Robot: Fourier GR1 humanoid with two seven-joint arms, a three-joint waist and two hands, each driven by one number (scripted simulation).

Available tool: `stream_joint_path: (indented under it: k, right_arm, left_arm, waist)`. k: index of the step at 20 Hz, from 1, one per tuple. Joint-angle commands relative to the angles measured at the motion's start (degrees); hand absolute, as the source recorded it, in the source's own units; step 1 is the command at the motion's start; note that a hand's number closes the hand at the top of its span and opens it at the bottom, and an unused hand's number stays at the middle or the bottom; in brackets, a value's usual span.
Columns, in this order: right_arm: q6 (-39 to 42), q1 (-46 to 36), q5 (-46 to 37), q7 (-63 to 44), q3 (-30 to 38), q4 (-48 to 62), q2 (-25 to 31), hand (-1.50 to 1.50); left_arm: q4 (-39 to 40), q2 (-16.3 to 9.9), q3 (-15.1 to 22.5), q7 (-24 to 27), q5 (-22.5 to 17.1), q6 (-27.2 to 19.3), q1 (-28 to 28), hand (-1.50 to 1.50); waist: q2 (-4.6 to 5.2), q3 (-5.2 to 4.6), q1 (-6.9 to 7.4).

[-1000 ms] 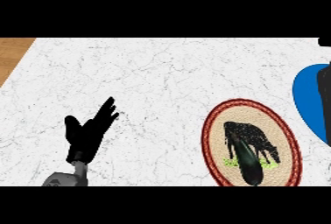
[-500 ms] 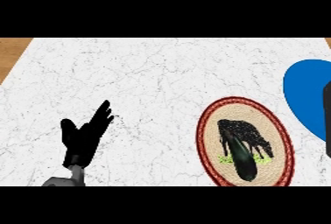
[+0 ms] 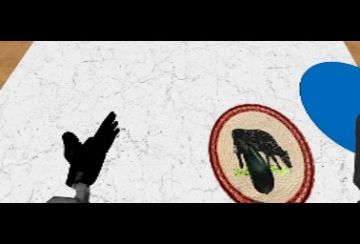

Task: Pick the bell pepper from the placemat and place it in the plate

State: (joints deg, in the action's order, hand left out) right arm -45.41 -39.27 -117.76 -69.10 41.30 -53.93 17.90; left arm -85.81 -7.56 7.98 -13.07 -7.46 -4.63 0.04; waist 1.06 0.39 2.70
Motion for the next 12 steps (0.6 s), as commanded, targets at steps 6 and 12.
stream_joint_path:
  k: [6, 12]
  right_arm:
    - [-3.1, -0.9, 7.8, -7.5, 14.6, 8.0, -1.6, -1.5]
    - [-13.6, -2.3, 24.4, 7.6, 17.4, 21.9, 4.5, -1.5]
  left_arm:
    - [2.2, 0.6, 0.2, 0.6, 0.2, 0.2, 1.9, 0.0]
    - [1.6, 1.5, 0.6, -1.3, 1.1, -1.3, 0.3, 0.0]
  waist:
    - [-0.11, -0.19, -0.94]
    - [-0.29, -0.09, -1.2]
